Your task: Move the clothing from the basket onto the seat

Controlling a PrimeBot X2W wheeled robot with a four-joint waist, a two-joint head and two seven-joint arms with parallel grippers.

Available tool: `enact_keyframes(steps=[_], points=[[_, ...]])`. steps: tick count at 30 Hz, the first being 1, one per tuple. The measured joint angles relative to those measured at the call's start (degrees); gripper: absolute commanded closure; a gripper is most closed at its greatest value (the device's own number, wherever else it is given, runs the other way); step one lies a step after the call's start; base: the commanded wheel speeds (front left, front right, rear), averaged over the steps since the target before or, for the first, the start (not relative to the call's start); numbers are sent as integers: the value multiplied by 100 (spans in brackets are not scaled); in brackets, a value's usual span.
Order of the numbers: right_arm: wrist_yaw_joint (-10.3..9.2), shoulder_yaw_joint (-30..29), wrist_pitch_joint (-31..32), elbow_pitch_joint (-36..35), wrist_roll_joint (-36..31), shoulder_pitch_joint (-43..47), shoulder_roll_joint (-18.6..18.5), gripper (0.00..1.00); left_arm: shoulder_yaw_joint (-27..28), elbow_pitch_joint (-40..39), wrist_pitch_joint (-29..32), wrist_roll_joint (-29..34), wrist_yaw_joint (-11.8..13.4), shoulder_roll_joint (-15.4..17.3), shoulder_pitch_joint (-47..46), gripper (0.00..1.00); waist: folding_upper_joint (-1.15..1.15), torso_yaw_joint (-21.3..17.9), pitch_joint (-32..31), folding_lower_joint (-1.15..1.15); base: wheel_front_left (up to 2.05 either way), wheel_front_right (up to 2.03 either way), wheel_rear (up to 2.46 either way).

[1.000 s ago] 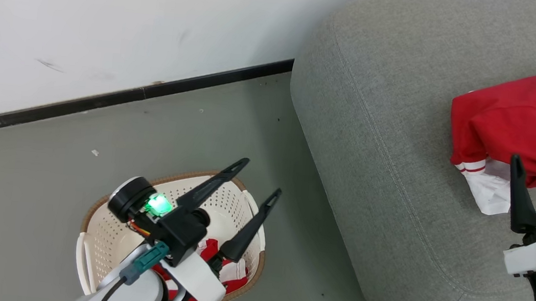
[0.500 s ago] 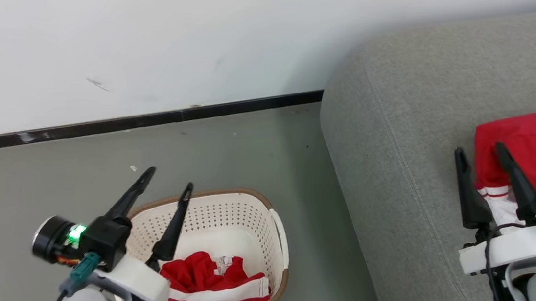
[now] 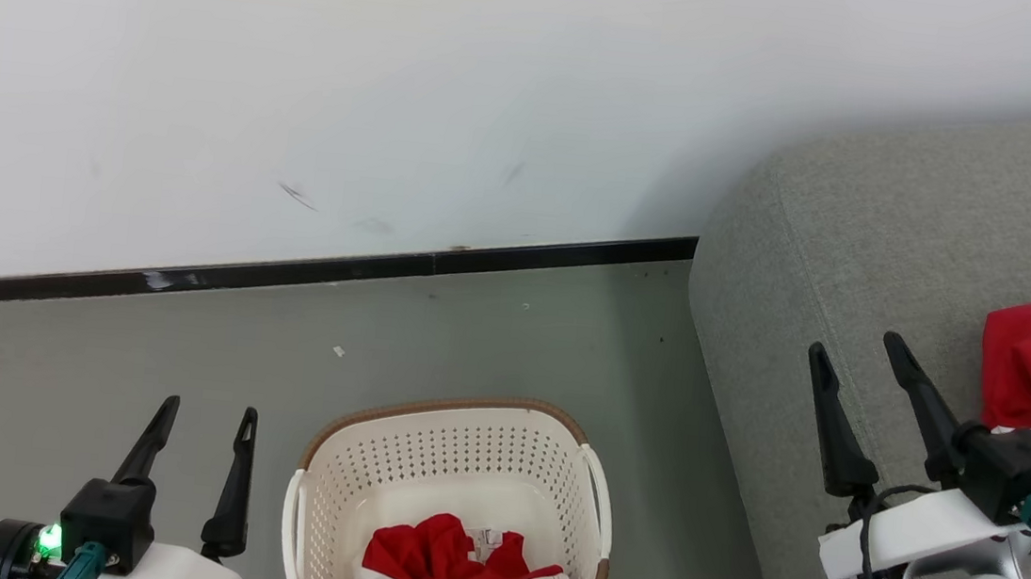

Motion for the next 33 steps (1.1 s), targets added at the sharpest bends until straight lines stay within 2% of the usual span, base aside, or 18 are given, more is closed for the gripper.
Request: enact_keyframes(steps=[6,16,23,33], points=[[-1,-49,0,-53,-164,387,59,0,209,-2,0,-32,77,-24,174,0,0,250,-167,0,0,0,0],[-1,-185,0,-211,-324,1045,236,0,310,-43,-1,-23,42,-96,356,0,0,590,-445,0,0,0,0],[-1,-397,0,-323,-366,1398,250,0,385,-5,-1,-3,-9,-92,528,0,0,720,-593,0,0,0,0],[-1,-327,0,-469,-231,1562,255,0,465,-41,-1,60,-67,-69,625,0,0,776,-627,0,0,0,0]])
